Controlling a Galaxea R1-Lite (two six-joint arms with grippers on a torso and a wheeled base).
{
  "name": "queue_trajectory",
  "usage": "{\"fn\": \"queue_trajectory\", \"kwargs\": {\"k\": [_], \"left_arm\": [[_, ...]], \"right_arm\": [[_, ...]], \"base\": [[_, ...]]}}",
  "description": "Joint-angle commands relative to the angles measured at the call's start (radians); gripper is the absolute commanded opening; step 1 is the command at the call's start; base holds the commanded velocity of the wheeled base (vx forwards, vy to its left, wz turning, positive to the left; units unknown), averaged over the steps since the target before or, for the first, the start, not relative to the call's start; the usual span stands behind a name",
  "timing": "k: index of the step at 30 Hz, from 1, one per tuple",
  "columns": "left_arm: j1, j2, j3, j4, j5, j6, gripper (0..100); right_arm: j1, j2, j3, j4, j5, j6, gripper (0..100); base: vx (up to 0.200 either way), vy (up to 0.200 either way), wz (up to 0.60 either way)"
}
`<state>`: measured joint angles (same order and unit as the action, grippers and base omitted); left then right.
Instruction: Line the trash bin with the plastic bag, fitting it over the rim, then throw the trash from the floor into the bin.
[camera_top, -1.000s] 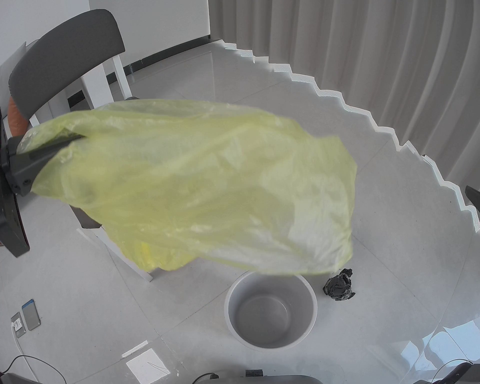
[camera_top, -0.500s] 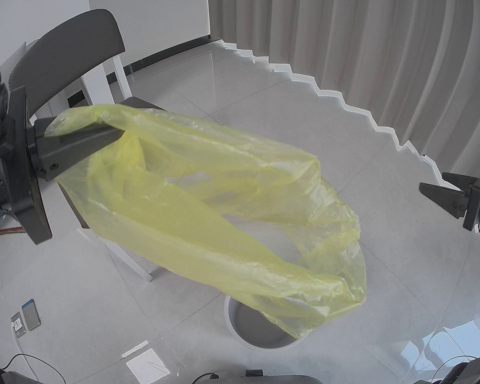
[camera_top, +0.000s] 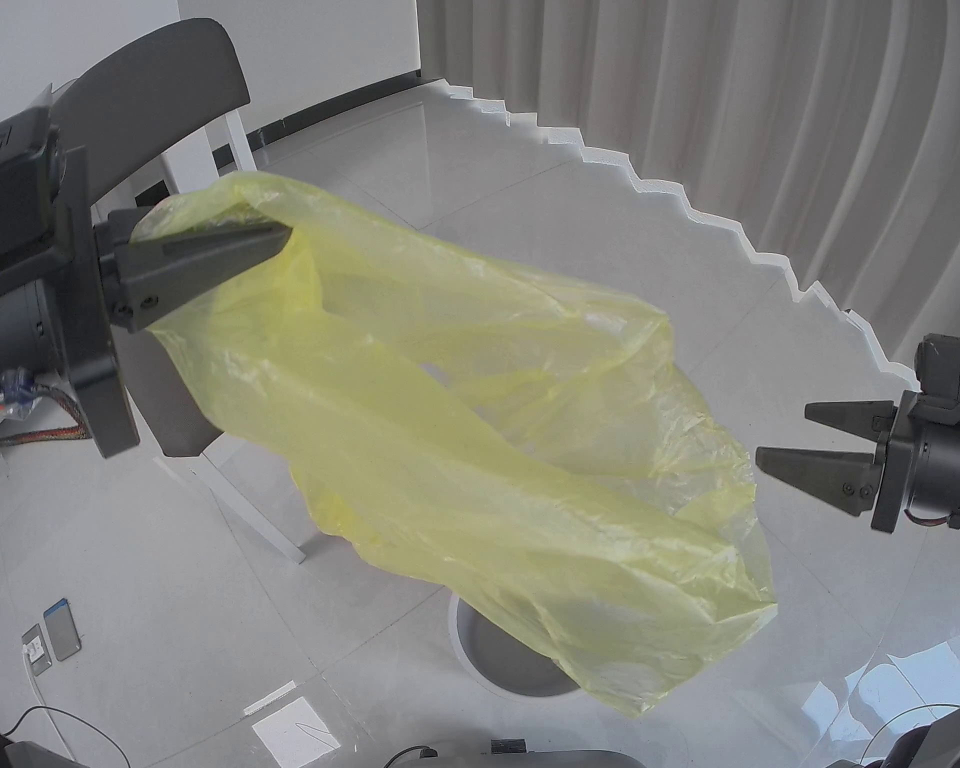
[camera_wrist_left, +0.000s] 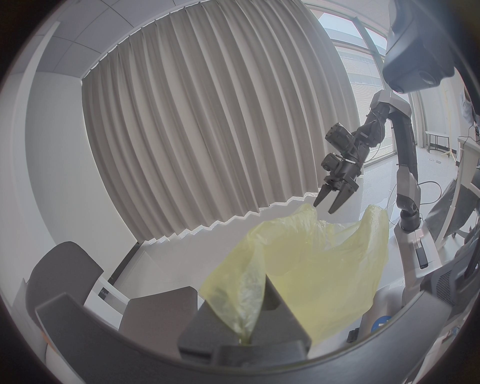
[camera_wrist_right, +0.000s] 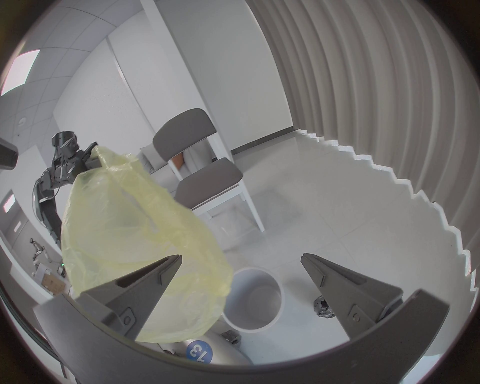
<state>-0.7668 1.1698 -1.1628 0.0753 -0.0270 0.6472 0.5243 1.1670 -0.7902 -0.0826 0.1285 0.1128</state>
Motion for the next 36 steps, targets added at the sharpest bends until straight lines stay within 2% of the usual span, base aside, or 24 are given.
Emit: {"fn": "queue_trajectory", "kwargs": {"k": [1,10,13,14,18,24,28,32,36], "left_arm": [[-0.006,0.013,-0.02,0.0,-0.001,0.0,0],[-0.031,0.01,-0.046,0.004,0.021,-0.001,0],[-0.037,0.01,-0.046,0.003,0.024,-0.001,0],[-0.037,0.01,-0.046,0.003,0.022,-0.003,0],[-0.054,0.01,-0.051,0.003,0.022,-0.008,0],[-0.055,0.013,-0.057,0.004,0.015,-0.024,0],[-0.049,0.028,-0.044,0.003,0.024,-0.077,0],[-0.02,0.051,0.014,-0.032,0.087,-0.216,0],[-0.014,0.087,0.124,-0.167,0.157,-0.377,0]], "right_arm": [[0.048,0.011,0.017,0.0,0.0,0.001,100],[0.082,0.085,0.039,-0.057,-0.006,-0.001,100],[0.082,0.126,0.049,-0.117,-0.01,-0.002,100],[0.082,0.134,0.054,-0.134,-0.01,-0.002,0],[0.082,0.166,0.055,-0.194,-0.02,0.001,0],[0.076,0.197,0.046,-0.203,-0.038,0.002,0],[0.053,0.204,0.042,-0.203,-0.07,0.001,0],[0.014,0.209,0.048,-0.204,-0.113,0.001,0],[-0.026,0.209,0.054,-0.203,-0.142,0.001,0]], "base": [[0.0,0.0,0.0],[0.0,0.0,0.0],[0.0,0.0,0.0],[0.0,0.0,0.0],[0.0,0.0,0.0],[0.0,0.0,0.0],[0.0,0.0,0.0],[0.0,0.0,0.0],[0.0,0.0,0.0]]}}
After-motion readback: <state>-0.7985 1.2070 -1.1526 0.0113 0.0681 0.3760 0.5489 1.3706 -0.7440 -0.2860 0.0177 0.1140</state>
